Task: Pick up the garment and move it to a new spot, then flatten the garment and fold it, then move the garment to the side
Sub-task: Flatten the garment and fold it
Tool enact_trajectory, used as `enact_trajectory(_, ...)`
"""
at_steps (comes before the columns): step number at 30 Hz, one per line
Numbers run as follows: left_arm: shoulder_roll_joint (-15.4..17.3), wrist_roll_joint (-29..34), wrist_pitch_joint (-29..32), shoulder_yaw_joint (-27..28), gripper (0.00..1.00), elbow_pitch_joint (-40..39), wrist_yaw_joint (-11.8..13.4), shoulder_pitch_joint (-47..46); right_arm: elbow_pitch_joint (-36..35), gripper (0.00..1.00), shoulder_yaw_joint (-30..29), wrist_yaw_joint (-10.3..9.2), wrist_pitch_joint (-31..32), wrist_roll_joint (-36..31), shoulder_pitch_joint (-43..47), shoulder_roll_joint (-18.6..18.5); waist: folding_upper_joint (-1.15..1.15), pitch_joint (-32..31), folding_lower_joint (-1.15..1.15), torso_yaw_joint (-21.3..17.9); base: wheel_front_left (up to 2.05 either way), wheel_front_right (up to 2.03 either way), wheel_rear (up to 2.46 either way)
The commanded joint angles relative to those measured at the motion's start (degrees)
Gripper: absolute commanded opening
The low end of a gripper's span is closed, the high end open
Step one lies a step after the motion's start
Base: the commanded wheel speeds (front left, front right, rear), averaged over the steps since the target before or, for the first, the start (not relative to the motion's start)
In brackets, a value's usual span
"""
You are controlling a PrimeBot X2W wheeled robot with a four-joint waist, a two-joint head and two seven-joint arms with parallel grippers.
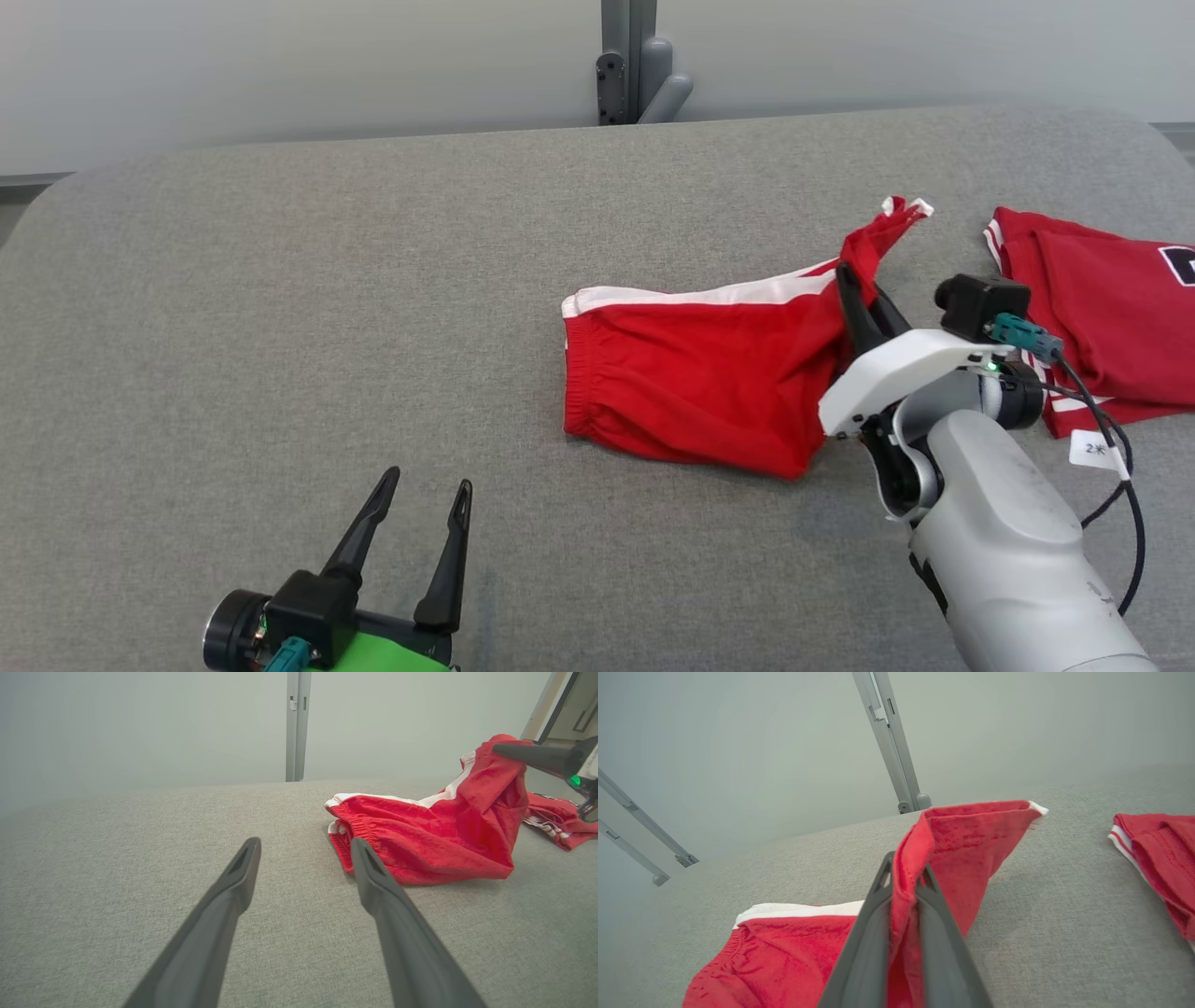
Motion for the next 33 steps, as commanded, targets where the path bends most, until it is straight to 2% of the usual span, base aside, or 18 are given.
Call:
enact_trajectory(1, 0.03, 0.13, -0.22, 0.05, 1.0, 0.11, -0.19, 0.56, -0.72, 0.0, 1.23, -0.05, 0.33, 0.42, -0.74, 0.16, 0.0, -0.09, 0.0, 0.49, 0.0, 0.0, 0.0)
enact_trajectory(4, 0.15, -0.01, -0.22, -0.18, 1.0, 0.33, -0.19, 0.27, -1.96, 0.0, 5.09, -0.05, 0.83, 1.24, -1.37, 0.39, 0.0, -0.05, 0.0, 1.23, 0.0, 0.0, 0.0)
enact_trajectory(12, 0.14, -0.3, -0.22, -0.73, 1.0, 1.05, -0.19, -0.08, -4.47, 0.0, 19.17, -0.05, 0.67, 9.71, -1.77, 0.41, 0.0, -0.23, 0.0, 2.79, 0.0, 0.0, 0.0)
enact_trajectory(25, -0.41, -1.01, -0.22, -1.99, 1.0, 1.81, -0.19, -0.86, 0.56, 0.01, 35.84, -0.04, -1.8, 19.26, -1.11, 0.43, 0.0, -0.25, 0.0, 4.49, 0.0, 0.0, 0.0)
enact_trajectory(27, -0.43, -1.03, -0.22, -2.1, 1.0, 1.92, -0.19, -0.67, 0.83, 0.78, 37.42, -0.04, -2.05, 20.26, -0.99, 0.44, 0.0, -0.41, 0.0, 4.52, 0.0, 0.0, 0.0)
enact_trajectory(28, -0.43, -1.04, -0.22, -2.11, 1.0, 1.98, -0.19, -0.54, 0.66, 1.0, 38.23, -0.04, -2.1, 21.09, -0.79, 0.44, 0.0, -0.51, 0.0, 4.49, 0.0, 0.0, 0.0)
enact_trajectory(33, -0.61, -1.02, -0.22, -1.28, 1.0, 2.7, -0.19, 0.77, -2.01, 1.0, 43.07, -0.04, -2.45, 25.05, 1.2, 0.44, 0.0, -1.51, 0.0, 3.62, 0.0, 0.0, 0.0)
